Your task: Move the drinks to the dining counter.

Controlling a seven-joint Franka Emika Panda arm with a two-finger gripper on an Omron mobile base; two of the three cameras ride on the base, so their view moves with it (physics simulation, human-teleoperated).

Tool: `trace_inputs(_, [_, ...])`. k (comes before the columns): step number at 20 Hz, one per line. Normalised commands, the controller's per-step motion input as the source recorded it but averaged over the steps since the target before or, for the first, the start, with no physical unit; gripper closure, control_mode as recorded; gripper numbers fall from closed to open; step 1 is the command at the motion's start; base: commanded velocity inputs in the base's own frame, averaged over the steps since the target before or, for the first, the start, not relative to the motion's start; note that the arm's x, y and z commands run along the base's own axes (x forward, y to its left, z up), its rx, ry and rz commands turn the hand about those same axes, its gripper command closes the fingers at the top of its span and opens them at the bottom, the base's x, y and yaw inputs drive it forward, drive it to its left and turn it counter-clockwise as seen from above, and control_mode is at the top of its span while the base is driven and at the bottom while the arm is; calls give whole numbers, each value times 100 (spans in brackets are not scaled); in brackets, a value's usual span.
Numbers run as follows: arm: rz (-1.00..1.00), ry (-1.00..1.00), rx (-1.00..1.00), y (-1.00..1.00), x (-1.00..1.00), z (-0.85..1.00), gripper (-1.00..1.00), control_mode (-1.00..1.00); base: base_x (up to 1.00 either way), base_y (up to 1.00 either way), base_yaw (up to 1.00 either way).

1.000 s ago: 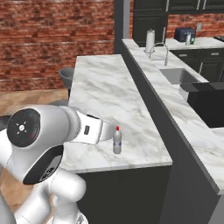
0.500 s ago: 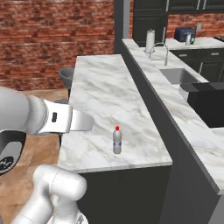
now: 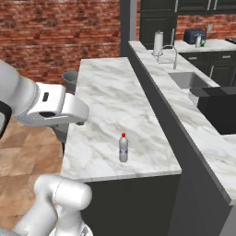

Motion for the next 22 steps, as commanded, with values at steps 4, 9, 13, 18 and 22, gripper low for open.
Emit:
trace_inputs(4, [3, 0, 10, 8, 0, -4, -100, -100, 0, 0, 0])
trace_inputs(9, [1, 0, 0, 12, 0, -1, -100, 100, 0, 0, 0])
trace_inputs(13, [0, 0, 0, 0, 0, 0, -100, 100, -30, -30, -1])
trace_inputs(18, [0, 0, 0, 0, 0, 0, -100, 100, -80, -75, -8])
trace_inputs(22, [0, 0, 0, 0, 0, 0, -100, 100, -71, -100, -8])
